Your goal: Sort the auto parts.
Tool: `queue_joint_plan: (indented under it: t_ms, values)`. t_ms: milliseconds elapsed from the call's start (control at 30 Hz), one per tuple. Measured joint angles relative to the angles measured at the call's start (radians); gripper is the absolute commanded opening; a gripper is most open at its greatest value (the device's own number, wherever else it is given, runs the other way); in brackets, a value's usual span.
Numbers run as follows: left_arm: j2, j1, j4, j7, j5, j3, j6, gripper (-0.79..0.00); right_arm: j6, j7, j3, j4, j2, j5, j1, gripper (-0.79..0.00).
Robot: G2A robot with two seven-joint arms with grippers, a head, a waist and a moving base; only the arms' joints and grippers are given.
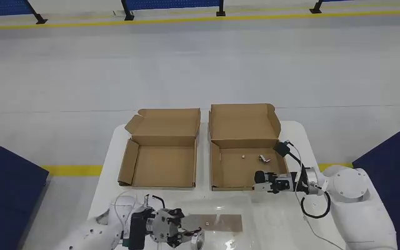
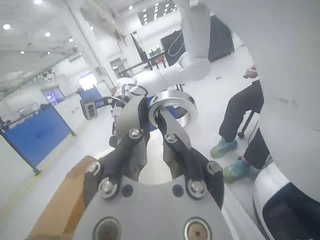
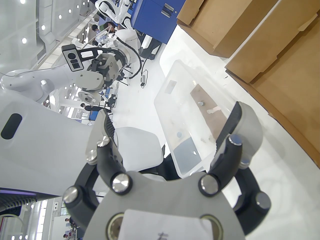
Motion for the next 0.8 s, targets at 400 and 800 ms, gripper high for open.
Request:
queue_joint_plan:
  t_ms: [400, 800]
  values:
    - [0.015, -0.047, 0.005, 0.051, -0.025, 0.068, 0.057, -0.785, 0.000, 0.000, 0.000, 0.000, 0.000, 0.000, 0.000, 0.000]
    - [-0.010, -0.032, 0.024, 0.102, -0.260, 0.017, 0.102, -0.785, 0.000, 0.000, 0.000, 0.000, 0.000, 0.000, 0.000, 0.000]
